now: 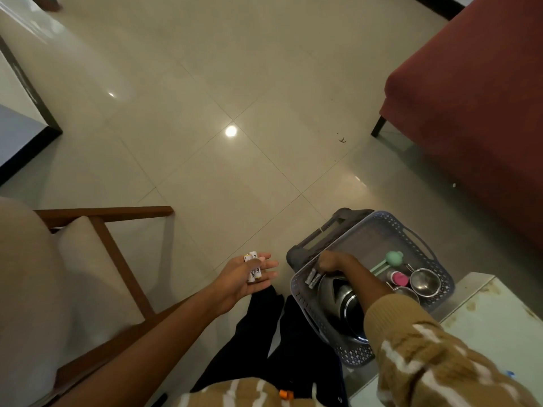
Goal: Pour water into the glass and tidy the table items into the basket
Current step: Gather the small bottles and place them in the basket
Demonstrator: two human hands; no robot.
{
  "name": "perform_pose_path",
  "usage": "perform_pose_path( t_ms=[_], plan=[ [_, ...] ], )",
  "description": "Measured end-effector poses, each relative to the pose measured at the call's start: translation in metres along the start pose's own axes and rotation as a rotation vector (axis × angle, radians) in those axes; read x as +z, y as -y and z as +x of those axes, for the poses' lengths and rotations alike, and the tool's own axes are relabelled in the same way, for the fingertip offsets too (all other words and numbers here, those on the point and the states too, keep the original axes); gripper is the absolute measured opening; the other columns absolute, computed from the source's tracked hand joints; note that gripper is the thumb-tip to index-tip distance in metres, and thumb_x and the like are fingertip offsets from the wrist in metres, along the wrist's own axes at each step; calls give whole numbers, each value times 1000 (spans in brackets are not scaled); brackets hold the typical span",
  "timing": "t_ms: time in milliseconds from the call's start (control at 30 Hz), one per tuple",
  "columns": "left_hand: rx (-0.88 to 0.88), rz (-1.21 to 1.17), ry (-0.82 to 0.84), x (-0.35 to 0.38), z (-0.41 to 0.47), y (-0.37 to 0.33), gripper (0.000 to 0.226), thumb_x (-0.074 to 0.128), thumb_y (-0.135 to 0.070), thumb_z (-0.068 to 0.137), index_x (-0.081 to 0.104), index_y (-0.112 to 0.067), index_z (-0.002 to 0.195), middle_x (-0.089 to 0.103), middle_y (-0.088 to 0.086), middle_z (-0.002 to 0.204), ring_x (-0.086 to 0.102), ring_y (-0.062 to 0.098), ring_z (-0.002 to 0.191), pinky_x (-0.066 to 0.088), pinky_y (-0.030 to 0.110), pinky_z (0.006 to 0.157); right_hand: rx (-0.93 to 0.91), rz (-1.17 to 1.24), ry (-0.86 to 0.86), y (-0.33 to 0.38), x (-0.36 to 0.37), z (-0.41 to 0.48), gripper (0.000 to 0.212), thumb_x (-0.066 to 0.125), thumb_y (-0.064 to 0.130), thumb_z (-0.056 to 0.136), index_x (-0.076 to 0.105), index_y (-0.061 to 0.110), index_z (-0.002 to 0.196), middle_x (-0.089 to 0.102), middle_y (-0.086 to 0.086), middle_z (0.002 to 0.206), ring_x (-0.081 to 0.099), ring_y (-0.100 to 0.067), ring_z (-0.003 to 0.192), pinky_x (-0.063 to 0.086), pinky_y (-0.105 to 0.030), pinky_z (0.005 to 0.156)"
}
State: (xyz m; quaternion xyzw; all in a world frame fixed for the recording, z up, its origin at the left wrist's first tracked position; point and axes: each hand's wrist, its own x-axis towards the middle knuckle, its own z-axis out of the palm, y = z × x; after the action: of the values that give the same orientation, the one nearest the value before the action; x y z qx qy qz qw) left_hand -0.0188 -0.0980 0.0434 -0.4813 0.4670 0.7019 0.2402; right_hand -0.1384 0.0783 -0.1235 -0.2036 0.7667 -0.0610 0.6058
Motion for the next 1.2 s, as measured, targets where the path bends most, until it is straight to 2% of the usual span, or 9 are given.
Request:
perform_pose_path(
  t_ms=[167,233,300,367,500,633,800,967,1200],
  plan=[
    [9,-2,23,2,-2,-1,21,47,-10,96,59,-8,114,70,11,111,69,24,99,55,33,86,-9,-89,5,3,0,-9,23,49,7,84,47,12,62,51,-11,80,44,-21,76,40,-35,74],
    [10,5,40,3,-2,-3,21,48,-10,96,59,-8,113,70,10,109,69,23,96,57,30,81,-38,-59,1,5,-5,-18,18,51,11,78,57,-1,66,51,-14,67,42,-20,65,46,-44,74],
    [11,19,60,6,-2,-6,21,49,-10,95,60,-7,112,73,8,104,70,21,93,58,28,75,-108,38,-10,4,-12,-28,31,52,12,79,63,-17,85,62,-29,79,46,-27,64,41,-41,68],
    [3,52,109,11,-4,-9,19,51,-8,94,62,-7,110,75,4,96,72,18,87,58,27,70,-128,292,-96,10,-22,-53,30,51,7,85,61,-19,96,64,-32,101,58,-42,85,41,-42,71],
    [-65,121,263,26,-14,-14,16,49,-5,94,62,-6,103,75,5,94,72,18,84,59,28,69,-289,553,-410,27,-36,-119,26,53,7,89,65,0,111,66,-14,114,60,-26,108,44,-28,89],
    [-119,247,408,41,-29,-22,15,49,-8,95,60,-9,105,73,7,102,70,23,89,59,35,78,-484,740,-512,58,-25,-172,25,58,4,86,68,8,108,68,-1,101,63,-19,94,49,-31,87],
    [-85,514,410,56,-34,-28,9,54,-16,93,62,-13,96,70,0,82,59,6,59,43,21,59,-550,658,-586,71,-9,-184,23,62,2,79,72,10,99,62,0,92,63,-27,89,50,-30,76],
    [-73,641,376,60,-34,-32,8,58,-15,90,61,-11,97,69,-2,76,47,5,55,35,15,49,-553,653,-614,64,-6,-192,27,60,-2,77,73,10,97,61,0,88,60,-19,78,48,-22,68],
    [-136,788,438,63,-35,-27,32,66,-11,85,60,-2,115,74,2,87,52,3,56,45,12,50,-551,573,-479,55,-8,-195,12,70,3,74,68,9,84,64,3,79,67,-34,78,55,-42,72]
  ],
)
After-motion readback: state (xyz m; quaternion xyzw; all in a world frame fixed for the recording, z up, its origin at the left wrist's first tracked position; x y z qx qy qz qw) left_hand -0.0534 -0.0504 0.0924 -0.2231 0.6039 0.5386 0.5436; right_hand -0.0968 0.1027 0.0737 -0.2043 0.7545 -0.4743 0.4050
